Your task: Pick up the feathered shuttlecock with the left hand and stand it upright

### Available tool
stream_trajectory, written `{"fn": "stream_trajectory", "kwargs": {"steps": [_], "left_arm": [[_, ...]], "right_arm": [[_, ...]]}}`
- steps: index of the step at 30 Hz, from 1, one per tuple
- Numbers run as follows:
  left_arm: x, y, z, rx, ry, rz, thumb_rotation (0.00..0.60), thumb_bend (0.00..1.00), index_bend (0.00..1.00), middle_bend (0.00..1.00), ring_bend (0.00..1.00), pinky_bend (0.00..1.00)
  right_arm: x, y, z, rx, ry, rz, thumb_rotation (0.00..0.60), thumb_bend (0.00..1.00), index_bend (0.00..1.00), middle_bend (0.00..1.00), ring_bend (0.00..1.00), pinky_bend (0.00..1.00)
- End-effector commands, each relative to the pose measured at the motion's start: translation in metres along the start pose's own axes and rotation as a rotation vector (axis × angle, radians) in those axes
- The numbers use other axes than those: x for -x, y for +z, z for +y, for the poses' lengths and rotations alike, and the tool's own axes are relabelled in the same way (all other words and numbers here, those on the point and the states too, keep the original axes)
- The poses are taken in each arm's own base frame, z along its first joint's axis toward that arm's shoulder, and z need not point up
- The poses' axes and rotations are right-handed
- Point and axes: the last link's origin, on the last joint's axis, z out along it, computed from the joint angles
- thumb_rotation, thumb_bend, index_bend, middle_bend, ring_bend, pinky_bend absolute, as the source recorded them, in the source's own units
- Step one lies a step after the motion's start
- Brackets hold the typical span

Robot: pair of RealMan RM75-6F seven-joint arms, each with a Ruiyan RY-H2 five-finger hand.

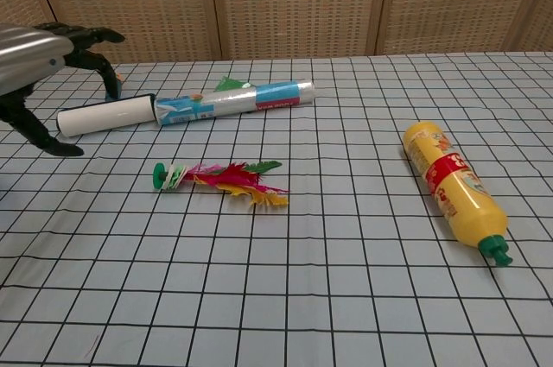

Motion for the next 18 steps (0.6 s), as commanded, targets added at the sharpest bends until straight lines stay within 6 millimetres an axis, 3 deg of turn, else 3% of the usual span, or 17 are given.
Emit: {"fn": "stream_trajectory", "kwargs": {"steps": [1, 9, 18], "left_arm": [[0.006, 0.028, 0.023, 0.02, 0.027, -0.016, 0.6, 0.13, 0.39, 0.0, 0.0, 0.0], [0.02, 0.067, 0.074, 0.053, 0.009, -0.075, 0.6, 0.13, 0.44, 0.0, 0.0, 0.0], [0.033, 0.085, 0.111, 0.081, 0.033, -0.104, 0.6, 0.18, 0.49, 0.0, 0.0, 0.0]], "right_arm": [[0.0, 0.001, 0.002, 0.007, 0.004, -0.001, 0.6, 0.07, 0.03, 0.0, 0.0, 0.0], [0.002, 0.006, 0.011, 0.039, 0.014, -0.016, 0.6, 0.07, 0.03, 0.0, 0.0, 0.0], [0.005, 0.009, 0.016, 0.055, 0.018, -0.028, 0.6, 0.07, 0.03, 0.0, 0.0, 0.0]]}}
